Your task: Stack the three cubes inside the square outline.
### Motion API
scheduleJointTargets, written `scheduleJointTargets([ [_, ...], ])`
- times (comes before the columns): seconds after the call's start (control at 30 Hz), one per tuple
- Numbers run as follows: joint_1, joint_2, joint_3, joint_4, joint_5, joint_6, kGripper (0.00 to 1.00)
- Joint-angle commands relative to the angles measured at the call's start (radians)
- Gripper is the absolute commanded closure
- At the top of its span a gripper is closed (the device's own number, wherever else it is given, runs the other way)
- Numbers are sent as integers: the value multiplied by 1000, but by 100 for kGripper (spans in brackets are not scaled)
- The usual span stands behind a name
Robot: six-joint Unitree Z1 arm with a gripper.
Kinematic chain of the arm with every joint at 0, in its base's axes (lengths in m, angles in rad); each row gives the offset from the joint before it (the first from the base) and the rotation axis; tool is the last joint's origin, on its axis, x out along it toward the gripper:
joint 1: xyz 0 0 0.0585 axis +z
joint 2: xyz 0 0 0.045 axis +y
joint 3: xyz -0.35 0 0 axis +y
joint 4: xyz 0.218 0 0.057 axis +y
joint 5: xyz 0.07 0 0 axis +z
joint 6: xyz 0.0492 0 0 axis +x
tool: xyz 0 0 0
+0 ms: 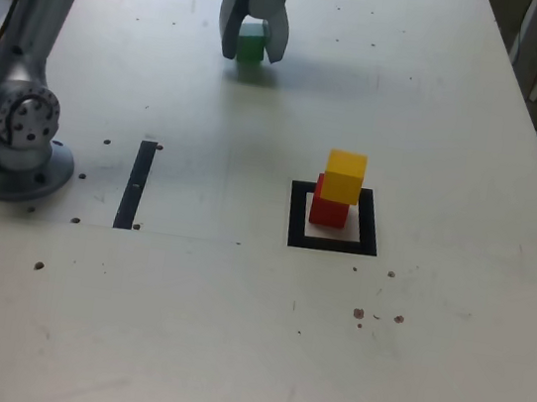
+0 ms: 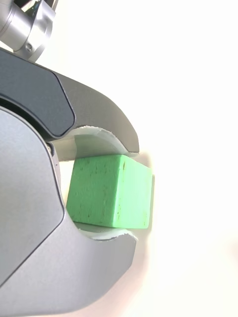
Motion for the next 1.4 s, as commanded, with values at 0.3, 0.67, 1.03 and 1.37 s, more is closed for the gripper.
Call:
scheduleJointTargets([
  [0.3,-190,-145,0,47,-39,-49,80],
  [0.67,-551,-248,-37,159,-44,-234,80],
  [1.03,-797,-249,-62,198,-52,-373,80],
  [1.37,-902,-216,-66,191,-71,-425,80],
])
